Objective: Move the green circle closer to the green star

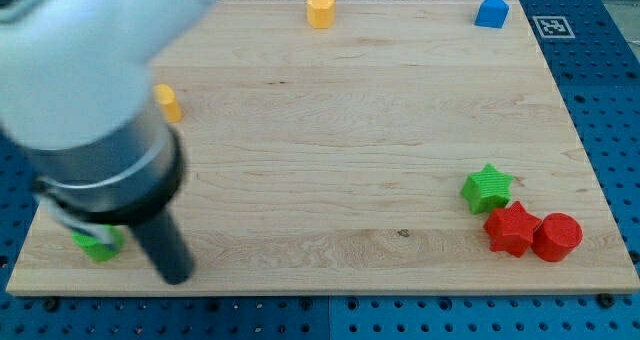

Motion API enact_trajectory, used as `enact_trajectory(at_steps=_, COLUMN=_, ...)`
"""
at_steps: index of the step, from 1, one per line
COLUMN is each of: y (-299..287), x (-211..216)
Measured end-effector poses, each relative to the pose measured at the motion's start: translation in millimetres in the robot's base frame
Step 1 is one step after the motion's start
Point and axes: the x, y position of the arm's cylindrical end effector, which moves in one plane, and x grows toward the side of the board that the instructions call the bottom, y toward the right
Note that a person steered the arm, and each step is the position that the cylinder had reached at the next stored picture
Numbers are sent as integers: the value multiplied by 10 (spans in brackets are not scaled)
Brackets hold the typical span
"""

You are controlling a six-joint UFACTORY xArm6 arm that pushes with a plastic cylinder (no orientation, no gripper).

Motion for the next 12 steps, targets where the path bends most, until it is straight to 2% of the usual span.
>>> enact_trajectory(at_steps=1, y=-610, x=-2)
enact_trajectory(at_steps=2, y=-930, x=41)
enact_trajectory(at_steps=3, y=-1173, x=-14)
enact_trajectory(at_steps=4, y=-1196, x=-275)
enact_trajectory(at_steps=6, y=-1130, x=-275)
enact_trajectory(at_steps=9, y=-321, x=-273)
enact_trajectory(at_steps=12, y=-180, x=-419)
